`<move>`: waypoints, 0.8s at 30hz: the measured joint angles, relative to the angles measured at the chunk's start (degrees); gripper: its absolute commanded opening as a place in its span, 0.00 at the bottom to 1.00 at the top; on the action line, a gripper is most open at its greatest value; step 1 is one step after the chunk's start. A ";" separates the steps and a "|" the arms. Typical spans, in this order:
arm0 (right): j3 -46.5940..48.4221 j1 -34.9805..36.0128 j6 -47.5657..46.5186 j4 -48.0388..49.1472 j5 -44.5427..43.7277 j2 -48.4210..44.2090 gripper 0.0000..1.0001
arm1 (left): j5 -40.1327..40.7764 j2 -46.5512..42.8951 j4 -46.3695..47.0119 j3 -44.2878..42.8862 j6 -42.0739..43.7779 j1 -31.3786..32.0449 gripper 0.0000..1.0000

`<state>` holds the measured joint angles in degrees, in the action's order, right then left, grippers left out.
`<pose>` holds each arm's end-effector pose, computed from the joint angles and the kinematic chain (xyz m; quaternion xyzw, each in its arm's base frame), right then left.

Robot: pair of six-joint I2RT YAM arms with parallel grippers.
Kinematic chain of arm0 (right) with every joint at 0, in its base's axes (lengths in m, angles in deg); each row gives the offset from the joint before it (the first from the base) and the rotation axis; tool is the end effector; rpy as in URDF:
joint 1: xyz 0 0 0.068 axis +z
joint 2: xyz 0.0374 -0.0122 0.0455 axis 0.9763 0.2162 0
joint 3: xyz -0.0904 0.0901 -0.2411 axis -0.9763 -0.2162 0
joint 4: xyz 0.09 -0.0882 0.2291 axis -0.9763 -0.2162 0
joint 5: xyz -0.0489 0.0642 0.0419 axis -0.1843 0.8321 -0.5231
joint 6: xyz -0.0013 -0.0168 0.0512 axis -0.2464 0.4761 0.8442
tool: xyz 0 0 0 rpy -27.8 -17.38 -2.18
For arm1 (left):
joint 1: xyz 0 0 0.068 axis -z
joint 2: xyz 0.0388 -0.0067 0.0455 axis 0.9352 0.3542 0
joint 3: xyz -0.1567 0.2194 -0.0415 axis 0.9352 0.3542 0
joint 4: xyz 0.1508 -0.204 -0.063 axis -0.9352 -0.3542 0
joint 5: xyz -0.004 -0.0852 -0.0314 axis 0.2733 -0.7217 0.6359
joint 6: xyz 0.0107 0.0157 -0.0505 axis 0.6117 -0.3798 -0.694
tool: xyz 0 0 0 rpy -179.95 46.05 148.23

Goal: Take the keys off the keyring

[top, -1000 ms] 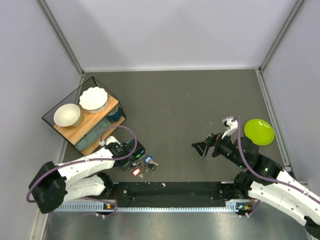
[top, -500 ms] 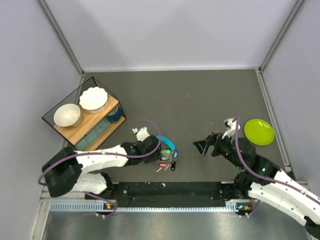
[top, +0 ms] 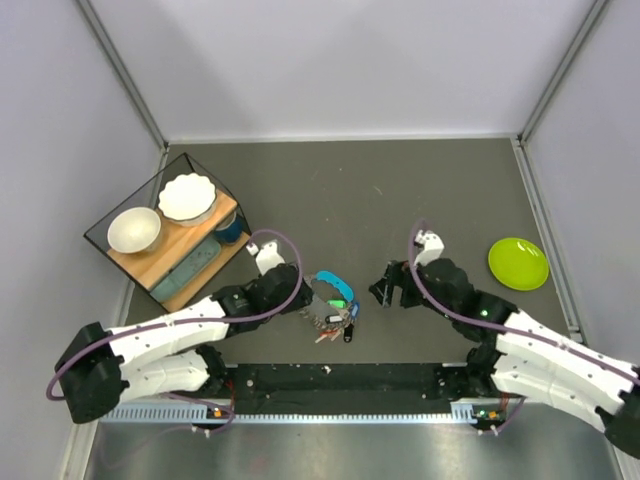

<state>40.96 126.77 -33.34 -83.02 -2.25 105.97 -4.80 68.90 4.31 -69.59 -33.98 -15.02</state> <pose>0.1141 0.1229 0.2357 -0.0557 0.8464 0.2974 0.4381 0.1316 -0.1609 0.2051 -0.1308 0.9031 -0.2263 0.3407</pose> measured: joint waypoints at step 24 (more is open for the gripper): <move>-1.03 -4.81 1.25 14.27 17.99 12.28 0.82 | -2.27 3.72 6.12 8.70 6.60 -8.79 0.55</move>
<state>39.94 121.96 -32.10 -68.74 15.74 118.25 -7.07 72.62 10.43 -60.89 -27.38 -23.81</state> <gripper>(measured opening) 0.823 0.547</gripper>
